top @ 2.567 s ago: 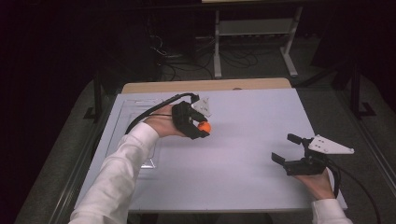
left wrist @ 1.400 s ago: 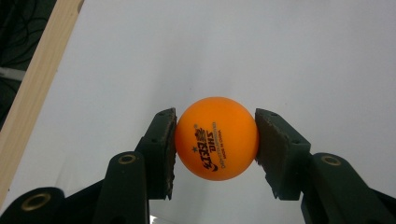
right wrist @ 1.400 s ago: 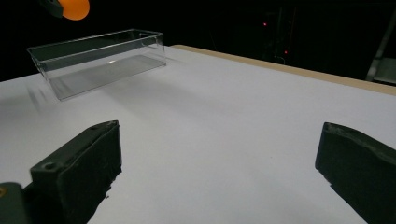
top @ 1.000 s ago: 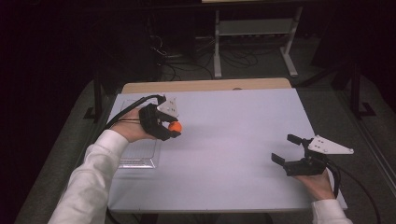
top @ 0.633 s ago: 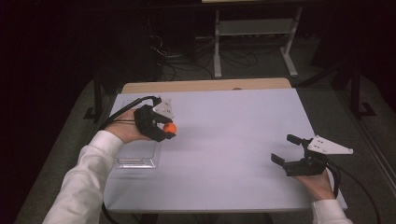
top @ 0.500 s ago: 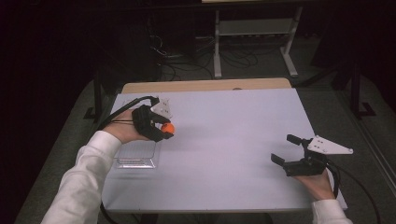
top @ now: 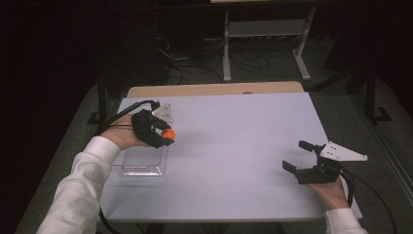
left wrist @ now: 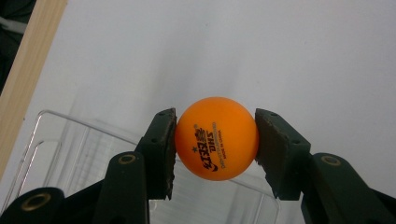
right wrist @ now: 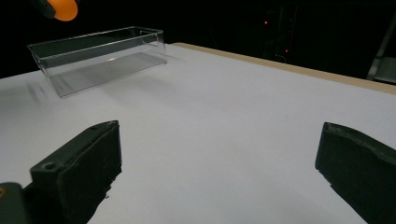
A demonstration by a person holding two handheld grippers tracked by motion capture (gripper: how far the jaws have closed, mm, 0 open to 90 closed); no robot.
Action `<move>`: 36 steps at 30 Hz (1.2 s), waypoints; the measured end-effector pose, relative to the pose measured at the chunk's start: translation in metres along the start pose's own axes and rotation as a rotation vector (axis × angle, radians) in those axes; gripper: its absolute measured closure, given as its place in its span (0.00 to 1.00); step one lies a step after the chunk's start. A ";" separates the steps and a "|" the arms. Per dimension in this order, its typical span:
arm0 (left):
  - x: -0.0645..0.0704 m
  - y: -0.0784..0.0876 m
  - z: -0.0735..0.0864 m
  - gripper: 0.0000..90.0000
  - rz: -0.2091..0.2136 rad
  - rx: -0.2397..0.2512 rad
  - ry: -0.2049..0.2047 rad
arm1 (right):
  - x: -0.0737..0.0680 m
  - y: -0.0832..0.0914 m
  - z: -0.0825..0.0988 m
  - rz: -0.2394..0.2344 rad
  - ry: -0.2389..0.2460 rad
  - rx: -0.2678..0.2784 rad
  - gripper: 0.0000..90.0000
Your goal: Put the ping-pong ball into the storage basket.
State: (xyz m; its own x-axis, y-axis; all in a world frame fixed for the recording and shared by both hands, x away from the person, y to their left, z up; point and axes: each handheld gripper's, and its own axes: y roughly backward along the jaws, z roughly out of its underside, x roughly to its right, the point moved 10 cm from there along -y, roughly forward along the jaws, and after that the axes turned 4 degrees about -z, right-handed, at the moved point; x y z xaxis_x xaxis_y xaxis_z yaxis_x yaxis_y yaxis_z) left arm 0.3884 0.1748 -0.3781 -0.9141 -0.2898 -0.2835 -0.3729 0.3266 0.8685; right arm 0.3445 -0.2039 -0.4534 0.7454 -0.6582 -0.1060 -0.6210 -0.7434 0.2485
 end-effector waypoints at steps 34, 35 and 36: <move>-0.002 0.008 0.035 0.56 0.034 -0.141 -0.008 | 0.000 -0.001 0.001 -0.002 0.004 -0.009 0.00; -0.002 0.008 0.036 0.56 0.038 -0.144 -0.009 | 0.000 -0.001 0.001 -0.003 0.003 -0.009 0.00; -0.002 0.008 0.036 0.56 0.038 -0.144 -0.007 | 0.000 -0.001 0.001 -0.003 0.003 -0.009 0.00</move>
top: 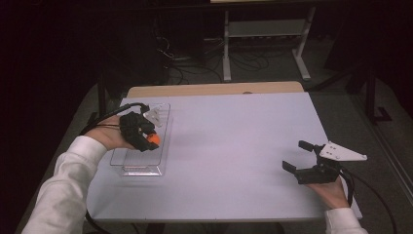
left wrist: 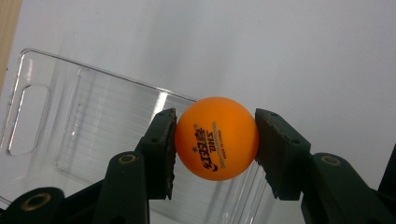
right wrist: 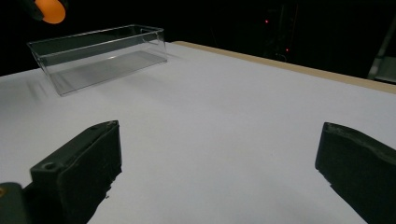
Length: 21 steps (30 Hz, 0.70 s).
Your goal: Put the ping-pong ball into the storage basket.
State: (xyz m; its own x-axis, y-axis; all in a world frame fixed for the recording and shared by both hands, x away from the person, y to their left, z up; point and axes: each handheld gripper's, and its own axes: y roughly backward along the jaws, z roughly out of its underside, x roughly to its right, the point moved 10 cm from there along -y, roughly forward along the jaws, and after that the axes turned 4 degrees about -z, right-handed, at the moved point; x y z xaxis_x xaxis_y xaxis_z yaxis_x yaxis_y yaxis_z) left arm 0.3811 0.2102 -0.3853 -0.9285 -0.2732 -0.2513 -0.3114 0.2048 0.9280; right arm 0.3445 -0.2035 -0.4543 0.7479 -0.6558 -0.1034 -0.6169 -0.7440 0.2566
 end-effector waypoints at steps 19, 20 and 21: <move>0.005 -0.009 0.009 0.56 0.026 -0.068 -0.025 | 0.000 0.000 0.000 0.001 0.003 -0.001 0.00; 0.005 -0.010 0.008 0.56 0.027 -0.067 -0.021 | 0.000 0.000 0.000 0.001 0.003 -0.001 0.00; 0.006 -0.011 0.008 0.56 0.029 -0.067 -0.022 | 0.000 0.000 0.000 0.001 0.003 -0.001 0.00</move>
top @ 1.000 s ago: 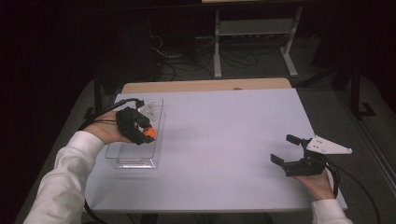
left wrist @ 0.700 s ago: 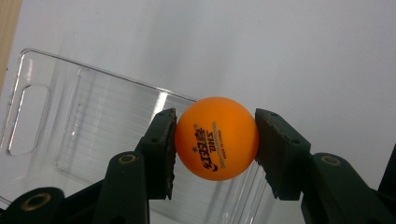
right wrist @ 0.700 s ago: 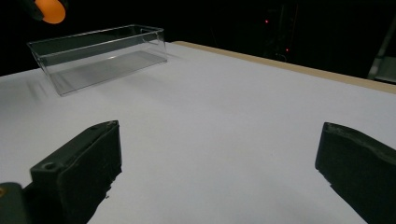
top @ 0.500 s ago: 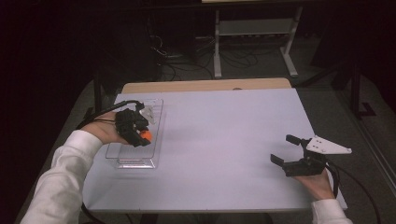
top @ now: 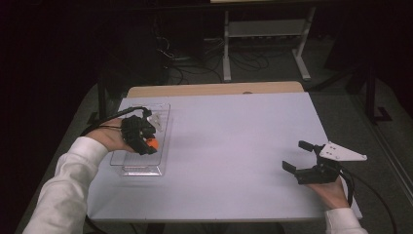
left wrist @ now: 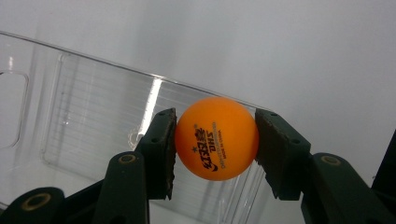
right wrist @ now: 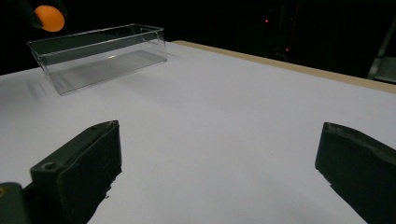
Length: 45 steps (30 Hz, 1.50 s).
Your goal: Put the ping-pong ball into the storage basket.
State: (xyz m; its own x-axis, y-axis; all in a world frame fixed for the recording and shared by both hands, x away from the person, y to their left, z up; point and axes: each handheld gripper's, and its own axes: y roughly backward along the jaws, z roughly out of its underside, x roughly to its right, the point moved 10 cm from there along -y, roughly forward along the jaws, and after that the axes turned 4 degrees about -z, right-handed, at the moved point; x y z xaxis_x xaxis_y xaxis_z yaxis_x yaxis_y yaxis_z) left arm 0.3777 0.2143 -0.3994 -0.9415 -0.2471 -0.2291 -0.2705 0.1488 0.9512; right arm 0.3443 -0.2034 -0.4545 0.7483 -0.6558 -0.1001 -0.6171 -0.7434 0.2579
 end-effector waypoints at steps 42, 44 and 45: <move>0.005 -0.055 0.021 0.56 0.068 -0.032 0.011 | 0.000 -0.001 0.003 0.007 0.008 -0.022 0.00; 0.005 -0.059 0.022 0.56 0.072 -0.033 0.017 | 0.001 -0.001 0.004 0.007 0.007 -0.022 0.00; 0.004 -0.060 0.024 0.56 0.073 -0.042 0.019 | 0.001 -0.001 0.004 0.008 0.008 -0.022 0.00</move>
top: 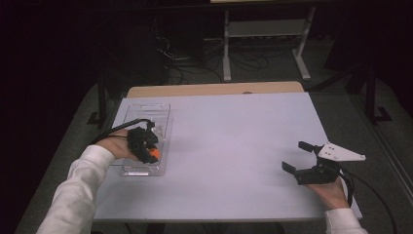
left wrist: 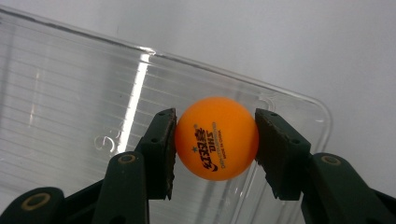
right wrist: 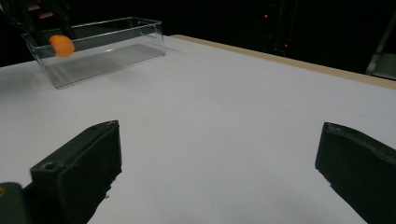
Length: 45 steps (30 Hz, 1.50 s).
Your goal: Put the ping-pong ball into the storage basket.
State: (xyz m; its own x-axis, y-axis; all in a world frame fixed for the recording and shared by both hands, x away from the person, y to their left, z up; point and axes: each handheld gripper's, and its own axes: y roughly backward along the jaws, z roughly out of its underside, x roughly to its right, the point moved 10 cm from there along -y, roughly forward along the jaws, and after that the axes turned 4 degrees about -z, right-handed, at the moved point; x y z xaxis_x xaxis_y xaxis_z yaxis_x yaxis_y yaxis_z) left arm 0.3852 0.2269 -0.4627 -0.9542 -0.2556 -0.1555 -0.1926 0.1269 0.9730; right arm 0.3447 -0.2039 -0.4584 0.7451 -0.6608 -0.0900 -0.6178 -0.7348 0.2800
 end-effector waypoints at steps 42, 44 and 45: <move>-0.004 -0.013 0.004 0.46 0.007 -0.002 0.053 | 0.002 0.001 -0.001 -0.007 -0.020 0.012 0.00; -0.005 -0.011 0.004 0.43 0.004 0.001 0.061 | 0.001 0.000 -0.001 -0.008 -0.020 0.013 0.00; -0.005 -0.010 0.005 0.42 0.006 0.001 0.063 | 0.001 0.000 -0.001 -0.009 -0.020 0.012 0.00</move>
State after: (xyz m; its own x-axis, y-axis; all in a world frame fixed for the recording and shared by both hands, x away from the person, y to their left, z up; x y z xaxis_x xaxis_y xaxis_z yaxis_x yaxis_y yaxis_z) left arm 0.3909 0.2314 -0.4727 -0.9390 -0.3148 -0.1385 -0.1871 0.1297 0.9737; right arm 0.3460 -0.2045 -0.4575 0.7456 -0.6570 -0.1116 -0.6142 -0.7425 0.2672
